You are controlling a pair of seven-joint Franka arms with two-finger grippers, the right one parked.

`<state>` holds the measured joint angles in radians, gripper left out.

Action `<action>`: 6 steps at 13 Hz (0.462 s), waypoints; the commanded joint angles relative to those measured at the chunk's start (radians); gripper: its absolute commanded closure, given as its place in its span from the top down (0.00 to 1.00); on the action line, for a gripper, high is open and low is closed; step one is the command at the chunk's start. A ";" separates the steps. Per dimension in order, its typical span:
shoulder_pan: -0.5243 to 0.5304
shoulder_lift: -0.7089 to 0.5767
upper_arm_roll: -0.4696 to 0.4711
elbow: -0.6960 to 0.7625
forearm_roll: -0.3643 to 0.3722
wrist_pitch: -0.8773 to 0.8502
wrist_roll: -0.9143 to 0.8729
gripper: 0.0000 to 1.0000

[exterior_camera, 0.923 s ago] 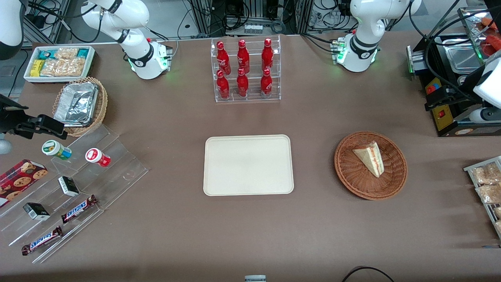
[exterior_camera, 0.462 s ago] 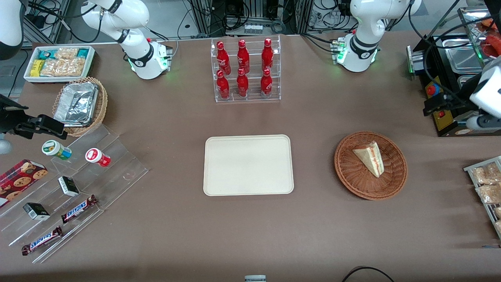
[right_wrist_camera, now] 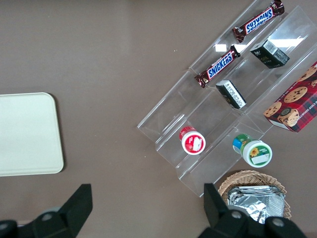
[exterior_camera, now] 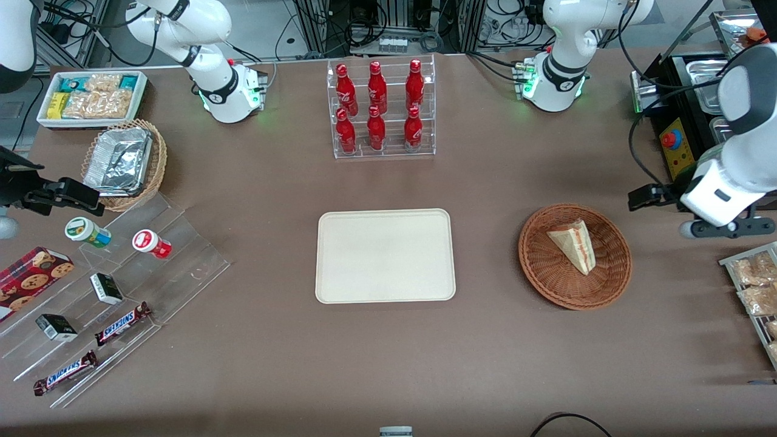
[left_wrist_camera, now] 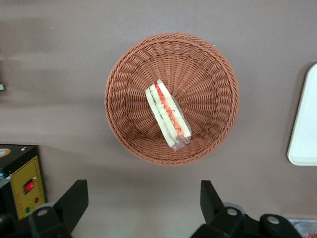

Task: Place sandwich from basket to tray
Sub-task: 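Move the left gripper down toward the sandwich in the wicker basket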

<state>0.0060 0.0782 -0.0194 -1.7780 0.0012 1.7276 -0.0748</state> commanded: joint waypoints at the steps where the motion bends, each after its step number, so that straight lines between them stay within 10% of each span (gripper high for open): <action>1: 0.000 -0.009 -0.002 -0.111 -0.006 0.135 -0.112 1.00; 6: -0.012 0.018 -0.008 -0.251 -0.006 0.342 -0.333 1.00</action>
<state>0.0015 0.0983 -0.0259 -1.9979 0.0006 2.0262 -0.3263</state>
